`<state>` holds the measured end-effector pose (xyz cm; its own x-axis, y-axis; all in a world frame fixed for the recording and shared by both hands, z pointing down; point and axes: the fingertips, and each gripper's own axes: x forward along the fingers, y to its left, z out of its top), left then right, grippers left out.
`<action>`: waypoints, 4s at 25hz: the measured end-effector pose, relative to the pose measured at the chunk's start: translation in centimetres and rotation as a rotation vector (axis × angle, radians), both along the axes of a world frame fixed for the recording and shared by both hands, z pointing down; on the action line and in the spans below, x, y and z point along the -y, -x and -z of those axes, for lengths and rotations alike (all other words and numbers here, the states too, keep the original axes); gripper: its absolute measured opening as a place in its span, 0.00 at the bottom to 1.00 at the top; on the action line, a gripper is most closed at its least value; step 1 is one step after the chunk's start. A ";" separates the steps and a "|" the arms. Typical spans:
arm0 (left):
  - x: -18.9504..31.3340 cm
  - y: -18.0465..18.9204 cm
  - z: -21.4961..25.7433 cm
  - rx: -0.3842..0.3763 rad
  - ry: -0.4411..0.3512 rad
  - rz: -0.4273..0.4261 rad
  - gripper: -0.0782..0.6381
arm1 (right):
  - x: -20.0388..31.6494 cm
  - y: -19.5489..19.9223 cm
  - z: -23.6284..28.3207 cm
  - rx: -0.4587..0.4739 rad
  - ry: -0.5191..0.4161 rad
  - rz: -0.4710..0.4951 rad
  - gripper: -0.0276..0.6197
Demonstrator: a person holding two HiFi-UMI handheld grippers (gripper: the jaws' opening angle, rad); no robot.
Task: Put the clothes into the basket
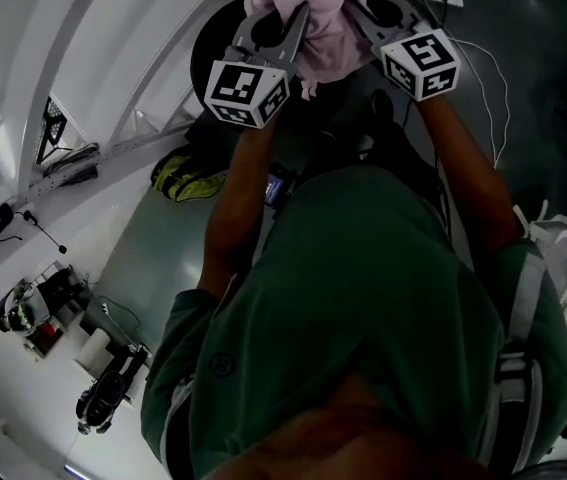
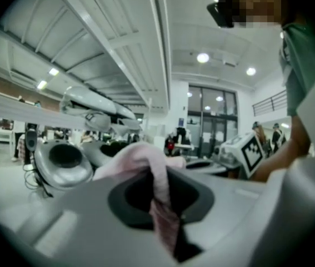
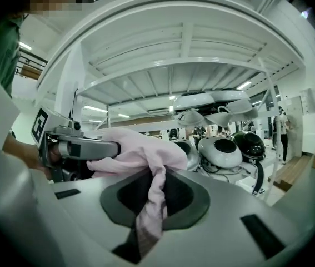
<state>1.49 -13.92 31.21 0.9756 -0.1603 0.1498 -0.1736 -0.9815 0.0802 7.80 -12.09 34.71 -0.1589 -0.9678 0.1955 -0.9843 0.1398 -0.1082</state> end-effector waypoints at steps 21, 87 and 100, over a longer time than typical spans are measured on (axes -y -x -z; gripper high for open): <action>-8.9 -24.7 -6.4 0.127 0.070 -0.161 0.16 | -10.1 -24.0 -6.5 0.067 0.094 -0.171 0.11; -11.6 -33.7 -29.3 0.619 0.163 -0.220 0.15 | -16.4 -36.2 -29.3 0.302 0.510 -0.291 0.07; -7.5 -26.1 -19.3 0.469 0.038 -0.150 0.15 | -15.8 -31.3 -18.0 0.222 0.335 -0.293 0.07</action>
